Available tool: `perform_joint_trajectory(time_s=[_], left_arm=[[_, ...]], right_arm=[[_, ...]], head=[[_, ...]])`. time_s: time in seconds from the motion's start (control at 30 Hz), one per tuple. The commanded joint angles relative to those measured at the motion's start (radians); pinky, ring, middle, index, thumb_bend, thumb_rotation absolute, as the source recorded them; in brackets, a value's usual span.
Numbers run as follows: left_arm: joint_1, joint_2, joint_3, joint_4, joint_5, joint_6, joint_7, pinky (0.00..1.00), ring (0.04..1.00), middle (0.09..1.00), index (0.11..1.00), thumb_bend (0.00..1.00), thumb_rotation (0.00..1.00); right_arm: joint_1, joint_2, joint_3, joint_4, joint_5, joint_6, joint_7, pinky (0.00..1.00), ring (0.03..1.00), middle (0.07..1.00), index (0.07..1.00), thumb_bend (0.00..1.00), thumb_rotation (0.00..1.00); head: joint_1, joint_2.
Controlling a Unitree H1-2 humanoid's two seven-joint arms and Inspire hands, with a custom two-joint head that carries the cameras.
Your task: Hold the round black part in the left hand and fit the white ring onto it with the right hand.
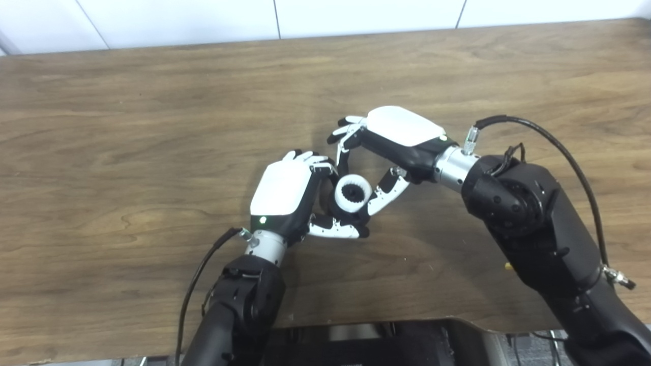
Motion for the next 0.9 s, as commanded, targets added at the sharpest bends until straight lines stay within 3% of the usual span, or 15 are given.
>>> perform_joint_trajectory(time_s=[0.0,0.87], left_arm=[[-0.007,-0.005,-0.008,-0.01,0.006,0.0,-0.025,0.95,0.876,0.792,0.482,0.53,0.05],[-0.006,-0.003,-0.006,-0.011,0.009,-0.004,-0.031,0.94,0.875,0.792,0.482,0.53,0.05]], right_arm=[[-0.02,0.001,0.003,-0.017,-0.007,-0.017,-0.005,0.83,0.942,0.847,0.484,0.52,0.14],[-0.017,0.004,0.0,-0.015,0.002,-0.012,-0.007,0.82,0.945,0.845,0.487,0.53,0.15]], head=[[0.0,0.001],[-0.002,0.004]])
